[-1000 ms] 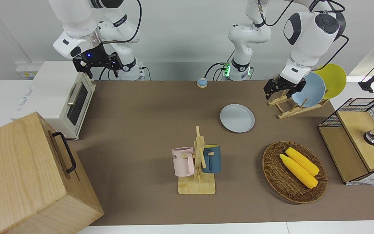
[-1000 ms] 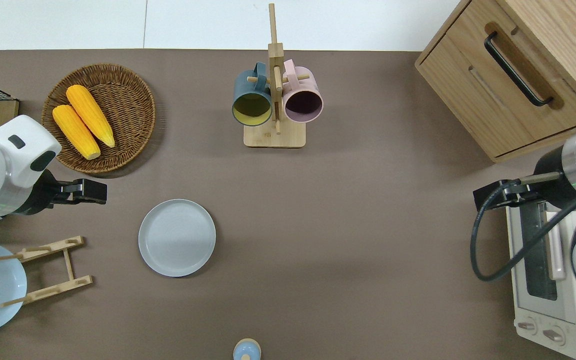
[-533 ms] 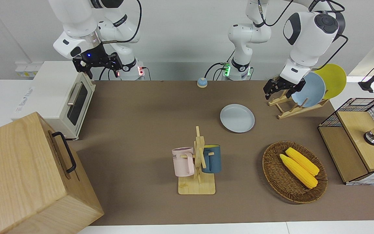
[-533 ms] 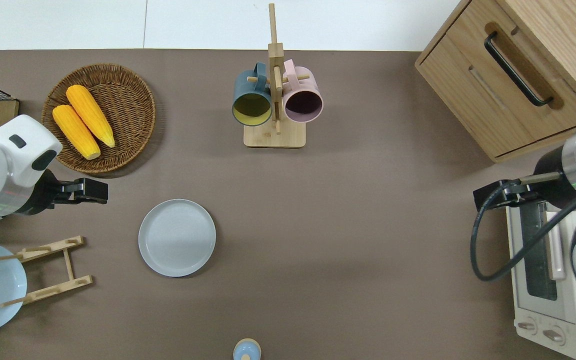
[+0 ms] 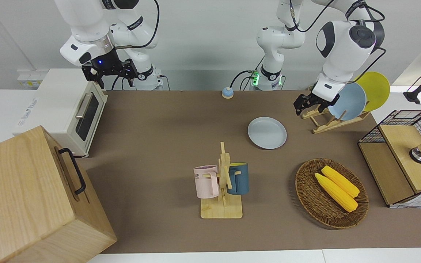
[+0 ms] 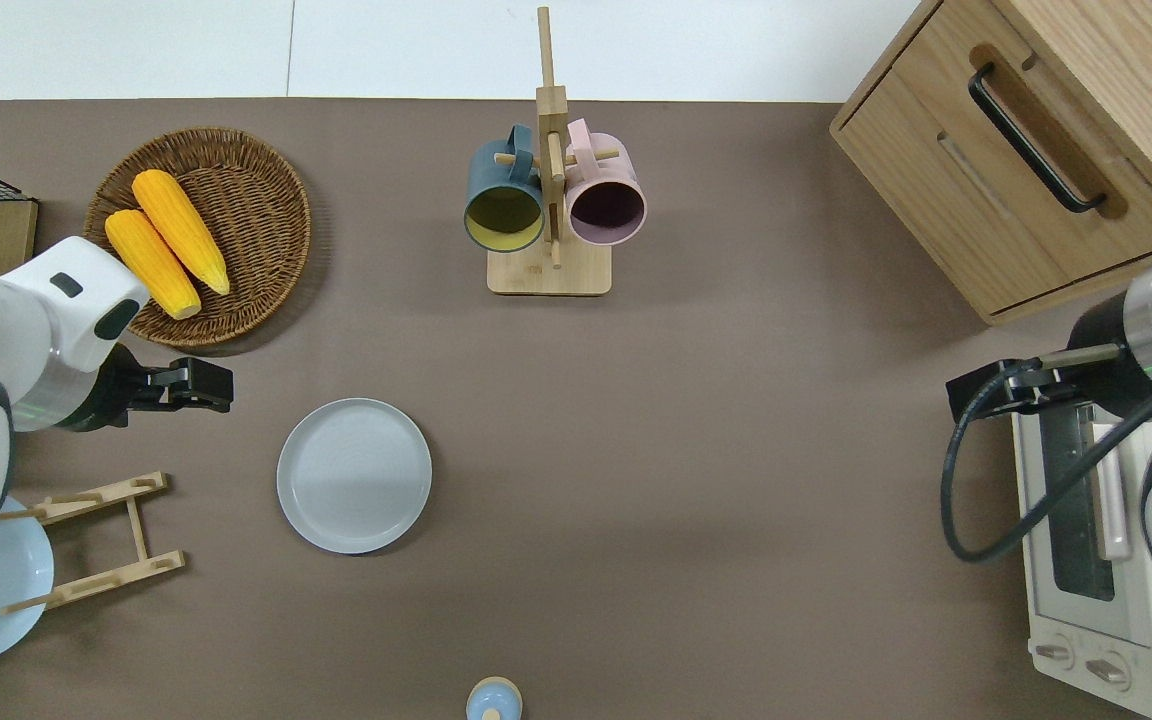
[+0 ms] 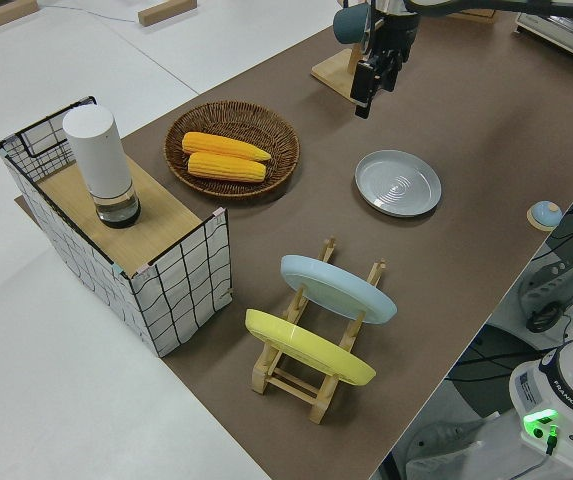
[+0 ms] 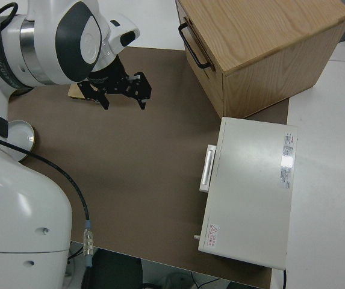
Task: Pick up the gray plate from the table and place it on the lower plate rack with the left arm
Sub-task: 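Lower the left gripper onto the gray plate rim and grasp it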
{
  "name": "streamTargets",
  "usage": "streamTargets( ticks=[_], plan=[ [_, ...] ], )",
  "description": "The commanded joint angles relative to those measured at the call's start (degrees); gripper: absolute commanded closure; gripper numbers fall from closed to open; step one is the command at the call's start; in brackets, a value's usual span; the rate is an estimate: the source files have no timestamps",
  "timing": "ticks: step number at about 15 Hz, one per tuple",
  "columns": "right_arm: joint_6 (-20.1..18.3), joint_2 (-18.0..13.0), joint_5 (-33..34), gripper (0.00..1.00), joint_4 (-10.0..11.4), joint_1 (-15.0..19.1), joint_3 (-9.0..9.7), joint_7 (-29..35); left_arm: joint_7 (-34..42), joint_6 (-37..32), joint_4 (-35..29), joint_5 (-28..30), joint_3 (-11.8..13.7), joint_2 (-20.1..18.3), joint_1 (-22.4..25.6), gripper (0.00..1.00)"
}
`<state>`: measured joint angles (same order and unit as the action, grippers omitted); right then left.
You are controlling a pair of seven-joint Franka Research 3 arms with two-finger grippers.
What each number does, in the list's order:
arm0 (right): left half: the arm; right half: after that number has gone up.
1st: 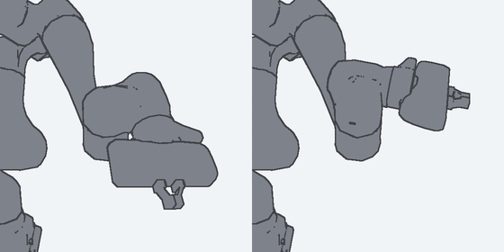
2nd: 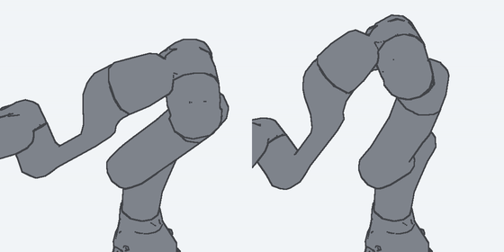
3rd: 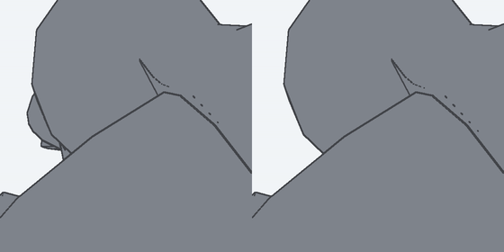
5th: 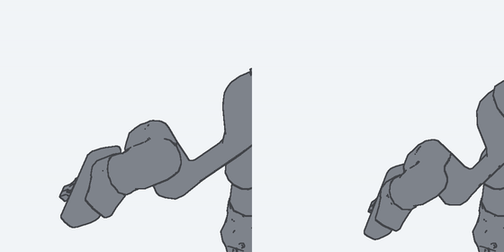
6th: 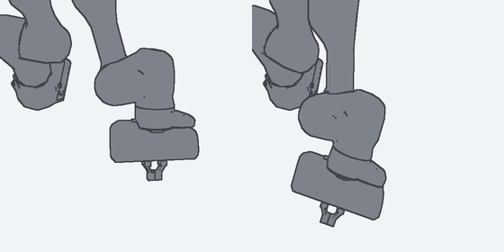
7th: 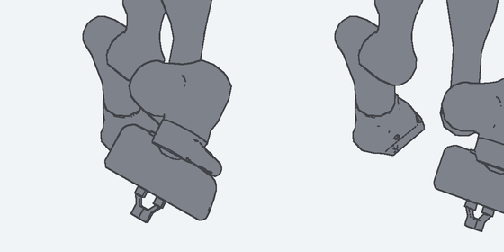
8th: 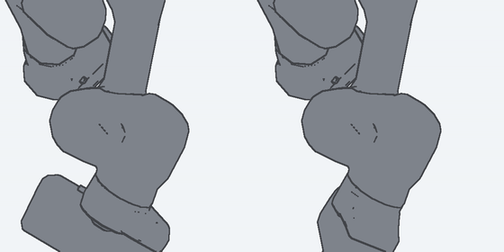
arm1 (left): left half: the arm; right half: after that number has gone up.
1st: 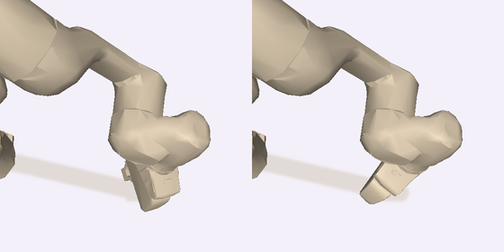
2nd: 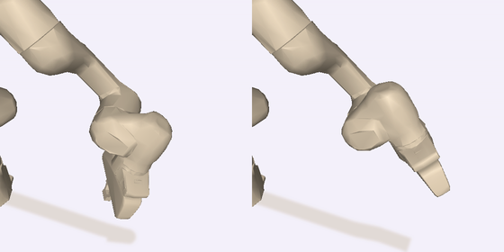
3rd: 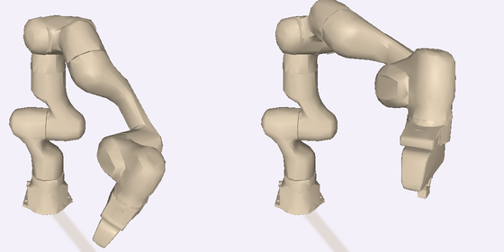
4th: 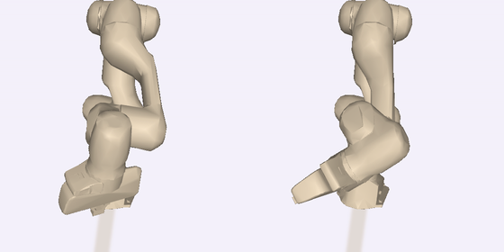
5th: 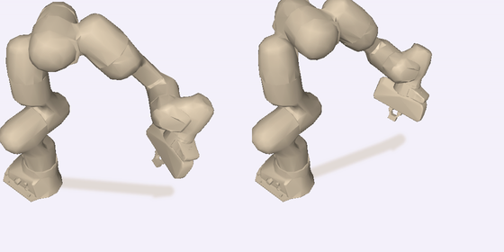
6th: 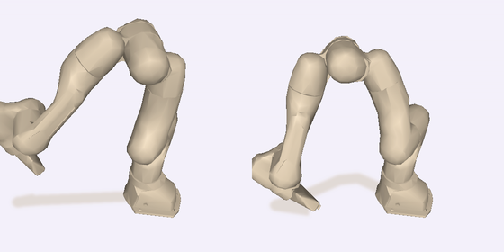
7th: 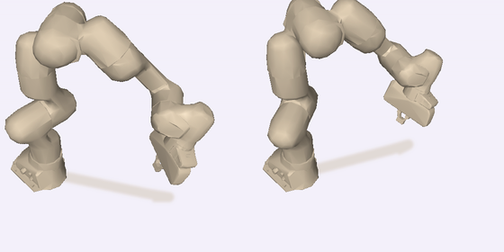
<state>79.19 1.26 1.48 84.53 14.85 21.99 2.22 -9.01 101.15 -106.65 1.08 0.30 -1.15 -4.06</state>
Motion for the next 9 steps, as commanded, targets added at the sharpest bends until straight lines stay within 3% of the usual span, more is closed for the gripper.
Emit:
streamTargets(
  ticks=[1, 4, 9],
  plan=[
    [-0.62, -0.12, 0.28, 0.017, -0.33, 1.32, 1.21, 0.68, -1.28, 6.75, -8.2, -0.99, 0.05, -1.48, -0.15, 0.01],
    [-0.62, -0.12, 0.28, 0.017, -0.41, 1.32, 1.21, 0.68, -1.71, 15.18, -16.81, -0.91, 0.14, -2.36, -0.33, 0.01],
    [-0.62, -0.12, 0.28, 0.017, -0.41, 1.32, 1.21, 0.68, -6.1, 22.32, -27.36, -0.9, 0.22, -3.5, -2.0, 0.01]
  ],
)
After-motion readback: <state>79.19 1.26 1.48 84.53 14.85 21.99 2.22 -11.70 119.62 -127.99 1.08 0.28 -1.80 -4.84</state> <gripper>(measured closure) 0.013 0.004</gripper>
